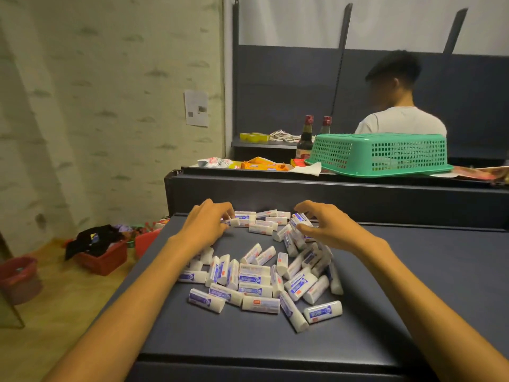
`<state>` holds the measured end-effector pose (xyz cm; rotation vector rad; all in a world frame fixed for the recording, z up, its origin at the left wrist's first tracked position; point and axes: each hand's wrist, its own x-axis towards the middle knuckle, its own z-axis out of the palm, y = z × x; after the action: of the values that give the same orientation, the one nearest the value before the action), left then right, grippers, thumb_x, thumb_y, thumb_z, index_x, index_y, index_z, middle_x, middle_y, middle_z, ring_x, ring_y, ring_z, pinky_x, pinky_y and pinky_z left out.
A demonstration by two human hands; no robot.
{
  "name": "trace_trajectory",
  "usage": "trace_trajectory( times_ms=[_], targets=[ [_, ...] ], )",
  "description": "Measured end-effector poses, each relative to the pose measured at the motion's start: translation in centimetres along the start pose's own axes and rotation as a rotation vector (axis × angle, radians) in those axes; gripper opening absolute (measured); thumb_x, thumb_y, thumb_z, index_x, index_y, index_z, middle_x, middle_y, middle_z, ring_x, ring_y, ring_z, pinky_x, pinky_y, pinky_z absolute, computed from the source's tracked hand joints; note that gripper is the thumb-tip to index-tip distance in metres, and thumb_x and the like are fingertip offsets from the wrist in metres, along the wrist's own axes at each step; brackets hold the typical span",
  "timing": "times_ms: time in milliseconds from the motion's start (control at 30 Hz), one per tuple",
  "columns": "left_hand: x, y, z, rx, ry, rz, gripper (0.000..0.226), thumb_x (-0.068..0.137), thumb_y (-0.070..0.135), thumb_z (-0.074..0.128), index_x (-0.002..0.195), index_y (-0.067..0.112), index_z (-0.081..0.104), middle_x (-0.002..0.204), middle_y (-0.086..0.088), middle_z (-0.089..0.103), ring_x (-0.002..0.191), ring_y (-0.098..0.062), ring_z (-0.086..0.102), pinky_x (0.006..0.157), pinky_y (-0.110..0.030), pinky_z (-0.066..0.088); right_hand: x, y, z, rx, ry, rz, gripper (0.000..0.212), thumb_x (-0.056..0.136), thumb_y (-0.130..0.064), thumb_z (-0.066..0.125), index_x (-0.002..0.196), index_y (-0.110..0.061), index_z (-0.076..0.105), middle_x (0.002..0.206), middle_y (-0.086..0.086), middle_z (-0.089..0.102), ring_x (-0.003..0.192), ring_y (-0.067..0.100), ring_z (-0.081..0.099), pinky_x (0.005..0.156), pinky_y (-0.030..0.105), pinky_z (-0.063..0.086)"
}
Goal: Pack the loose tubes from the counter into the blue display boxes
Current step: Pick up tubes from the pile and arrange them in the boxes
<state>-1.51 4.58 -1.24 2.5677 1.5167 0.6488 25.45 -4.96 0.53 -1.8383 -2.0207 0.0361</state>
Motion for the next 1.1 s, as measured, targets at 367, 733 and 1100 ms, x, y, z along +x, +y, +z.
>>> trace_trajectory(
  times_ms=[367, 733, 1100],
  targets=[
    [-0.1, 3.4, -1.6, -0.408, 0.049, 0.134, 0.032, 0.072, 0.012, 0.083, 0.094, 0.024, 0.063, 0.094, 0.008, 0.067, 0.086, -0.008, 0.063, 0.076, -0.024, 0.052, 1.5, 3.4, 0.1, -0.017, -0.014, 0.048, 0.033, 0.095, -0.018, 0.053, 0.128, -0.021, 0.054, 0.128, -0.001, 0.061, 0.109, 0.019, 0.060, 0.091, 0.038, 0.052],
    [0.5, 5.2, 0.0, -0.394, 0.178, 0.308, 0.029, 0.079, 0.014, 0.077, 0.107, 0.017, 0.073, 0.104, 0.003, 0.069, 0.090, -0.006, 0.062, 0.074, -0.009, 0.046, 4.7, 2.8, 1.0, -0.116, -0.090, 0.060, 0.039, 0.094, -0.027, 0.056, 0.132, -0.017, 0.054, 0.128, 0.004, 0.058, 0.110, 0.022, 0.057, 0.088, 0.036, 0.050],
    [0.5, 4.1, 0.1, -0.375, 0.185, 0.347, 0.031, 0.078, 0.014, 0.077, 0.108, 0.014, 0.072, 0.103, 0.002, 0.070, 0.091, -0.005, 0.063, 0.076, -0.009, 0.048, 6.5, 2.3, 1.8, -0.071, -0.362, 0.184, 0.072, 0.083, -0.033, 0.068, 0.146, -0.031, 0.033, 0.141, 0.009, 0.036, 0.125, 0.027, 0.045, 0.102, 0.038, 0.045]
  ],
)
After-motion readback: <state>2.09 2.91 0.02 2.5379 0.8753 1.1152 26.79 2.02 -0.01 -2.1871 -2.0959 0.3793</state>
